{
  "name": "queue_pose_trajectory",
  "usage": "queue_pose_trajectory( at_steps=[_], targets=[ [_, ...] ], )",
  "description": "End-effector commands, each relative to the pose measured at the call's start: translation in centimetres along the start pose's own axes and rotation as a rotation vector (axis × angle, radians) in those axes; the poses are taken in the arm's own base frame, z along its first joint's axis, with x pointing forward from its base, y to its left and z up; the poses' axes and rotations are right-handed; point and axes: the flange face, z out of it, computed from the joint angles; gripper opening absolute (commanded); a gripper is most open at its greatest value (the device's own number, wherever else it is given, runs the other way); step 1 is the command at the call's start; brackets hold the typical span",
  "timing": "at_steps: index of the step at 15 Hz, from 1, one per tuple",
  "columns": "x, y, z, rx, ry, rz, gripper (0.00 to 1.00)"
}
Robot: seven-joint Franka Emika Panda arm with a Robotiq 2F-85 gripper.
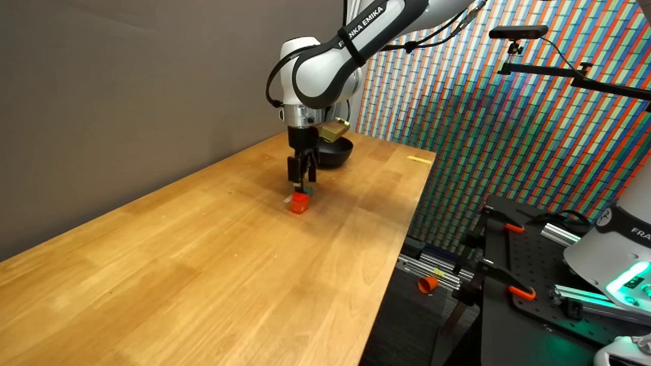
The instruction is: Put the green and orange cubes in the bowl
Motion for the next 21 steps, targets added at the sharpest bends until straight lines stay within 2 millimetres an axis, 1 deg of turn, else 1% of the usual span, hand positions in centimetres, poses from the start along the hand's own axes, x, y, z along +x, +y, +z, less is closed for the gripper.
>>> queue_pose_trajectory(
  at_steps=[1, 2, 5, 6, 7, 8, 16, 19, 21],
  targets=[
    [0.3, 0.4, 0.1, 0.003, 0.002, 0.000, 0.66],
    [0.3, 0.5, 0.2, 0.005, 0.002, 0.002, 0.56],
    [0.2, 1.1, 0.5, 0.008, -0.001, 0.010, 0.33],
    [0.1, 1.4, 0.7, 0.006, -0.003, 0.016, 0.27],
    [0.0, 1.9, 0.7, -0.002, -0.003, 0.027, 0.18],
    [-0.1, 2.5, 0.1, -0.011, 0.003, 0.041, 0.15],
    [0.2, 7.8, -8.6, -0.171, 0.158, 0.233, 0.16],
    [-0.1, 9.7, -10.7, -0.223, 0.195, 0.325, 0.16],
    [-0.1, 11.0, -11.2, -0.264, 0.210, 0.378, 0.16]
  ],
)
